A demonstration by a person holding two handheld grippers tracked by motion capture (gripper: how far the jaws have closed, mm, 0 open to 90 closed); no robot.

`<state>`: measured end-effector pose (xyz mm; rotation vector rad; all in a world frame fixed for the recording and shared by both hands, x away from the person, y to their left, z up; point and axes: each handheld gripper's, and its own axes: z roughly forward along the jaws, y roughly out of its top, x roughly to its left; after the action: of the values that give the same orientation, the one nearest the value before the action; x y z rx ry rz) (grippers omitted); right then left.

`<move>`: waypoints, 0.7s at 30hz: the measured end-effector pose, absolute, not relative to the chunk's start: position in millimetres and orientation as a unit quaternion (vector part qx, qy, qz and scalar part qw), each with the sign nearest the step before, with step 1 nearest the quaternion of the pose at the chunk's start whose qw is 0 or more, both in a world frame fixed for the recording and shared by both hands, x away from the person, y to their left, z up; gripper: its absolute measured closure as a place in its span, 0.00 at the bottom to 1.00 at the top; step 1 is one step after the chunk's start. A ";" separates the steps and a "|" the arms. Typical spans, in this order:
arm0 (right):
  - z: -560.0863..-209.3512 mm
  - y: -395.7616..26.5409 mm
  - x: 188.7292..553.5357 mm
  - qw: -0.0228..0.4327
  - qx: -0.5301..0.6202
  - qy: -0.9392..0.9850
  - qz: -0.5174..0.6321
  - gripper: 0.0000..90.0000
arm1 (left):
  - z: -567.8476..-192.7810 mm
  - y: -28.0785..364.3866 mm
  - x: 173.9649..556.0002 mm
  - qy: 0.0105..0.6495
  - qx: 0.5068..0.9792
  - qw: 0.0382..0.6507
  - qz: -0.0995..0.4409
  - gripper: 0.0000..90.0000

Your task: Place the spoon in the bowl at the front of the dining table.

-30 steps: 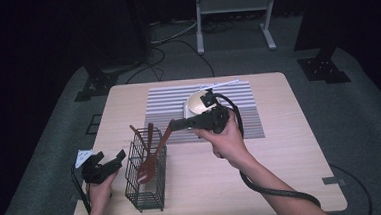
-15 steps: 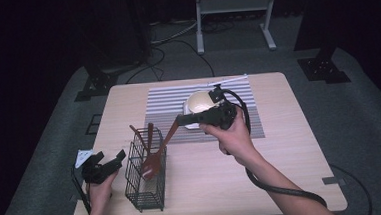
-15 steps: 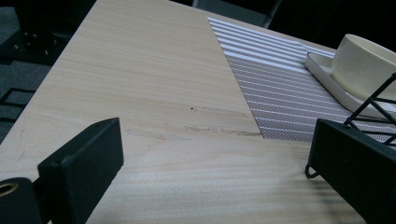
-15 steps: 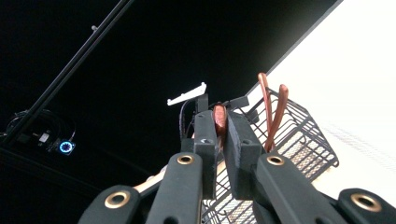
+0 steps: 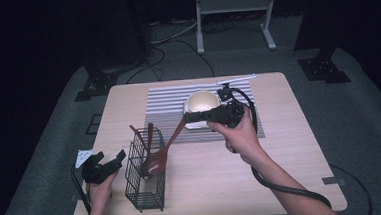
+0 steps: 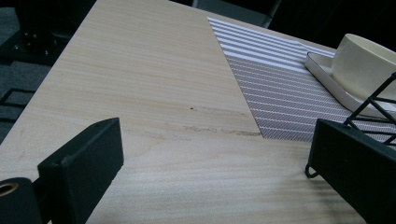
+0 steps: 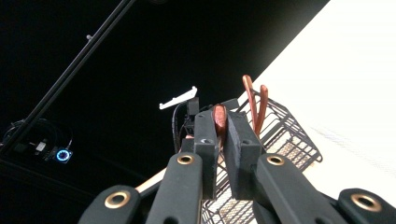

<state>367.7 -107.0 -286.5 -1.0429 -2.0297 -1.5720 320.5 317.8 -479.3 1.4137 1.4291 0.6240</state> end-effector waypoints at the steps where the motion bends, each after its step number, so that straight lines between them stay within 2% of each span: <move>1: -286.7 -107.7 367.8 0.183 -0.370 -0.720 -0.558 0.93 | -479.3 317.8 320.5 0.590 0.583 0.495 0.258 0.02; 21: -308.5 -137.6 371.3 0.188 -0.402 -0.703 -0.555 0.93 | -479.3 317.7 320.5 0.590 0.583 0.495 0.258 0.02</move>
<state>371.3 -137.6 -308.5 -1.1321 -1.9789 -1.5603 320.5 317.7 -479.3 1.4130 1.4304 0.6257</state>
